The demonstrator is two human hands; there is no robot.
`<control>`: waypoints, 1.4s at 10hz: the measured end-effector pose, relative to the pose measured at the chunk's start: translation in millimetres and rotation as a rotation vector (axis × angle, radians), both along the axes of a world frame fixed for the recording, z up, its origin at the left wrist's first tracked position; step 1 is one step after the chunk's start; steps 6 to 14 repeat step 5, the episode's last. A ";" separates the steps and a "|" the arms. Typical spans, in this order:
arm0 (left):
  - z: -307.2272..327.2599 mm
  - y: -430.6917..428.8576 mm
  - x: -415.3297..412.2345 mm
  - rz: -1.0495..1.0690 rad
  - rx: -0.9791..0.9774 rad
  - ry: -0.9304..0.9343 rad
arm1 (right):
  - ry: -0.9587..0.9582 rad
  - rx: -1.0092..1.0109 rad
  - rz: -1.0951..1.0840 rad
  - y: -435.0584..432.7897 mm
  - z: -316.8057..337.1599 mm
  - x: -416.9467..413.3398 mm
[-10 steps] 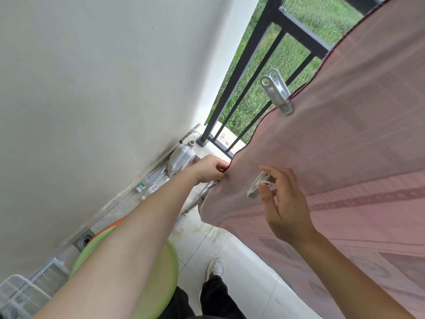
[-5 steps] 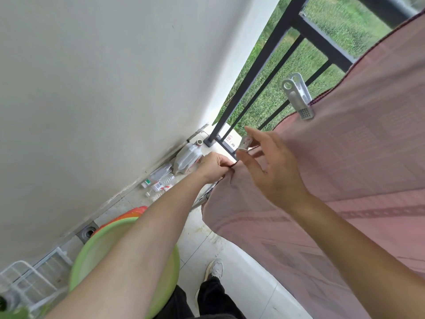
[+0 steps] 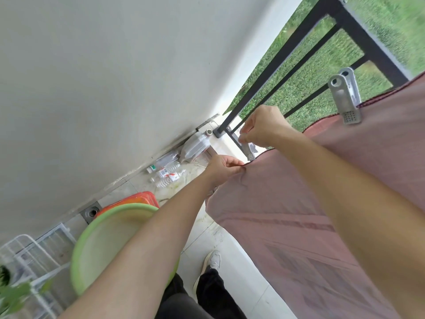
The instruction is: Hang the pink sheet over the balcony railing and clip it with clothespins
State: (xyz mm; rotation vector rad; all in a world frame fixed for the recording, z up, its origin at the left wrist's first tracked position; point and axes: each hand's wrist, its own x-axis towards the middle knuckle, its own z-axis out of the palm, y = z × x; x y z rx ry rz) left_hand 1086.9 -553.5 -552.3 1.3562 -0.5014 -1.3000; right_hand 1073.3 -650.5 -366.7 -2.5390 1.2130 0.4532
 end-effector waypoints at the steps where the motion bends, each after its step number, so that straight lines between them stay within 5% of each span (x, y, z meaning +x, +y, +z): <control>1: 1.7 0.9 -24.2 -0.020 -0.009 0.015 | 0.084 -0.001 0.073 0.2 -10.8 -28.9; 5: 2.1 7.0 -51.6 0.026 0.015 0.141 | 0.221 -0.039 0.293 1.7 -34.9 -66.9; 14: 2.1 7.0 -51.6 0.026 0.015 0.141 | 0.221 -0.039 0.293 1.7 -34.9 -66.9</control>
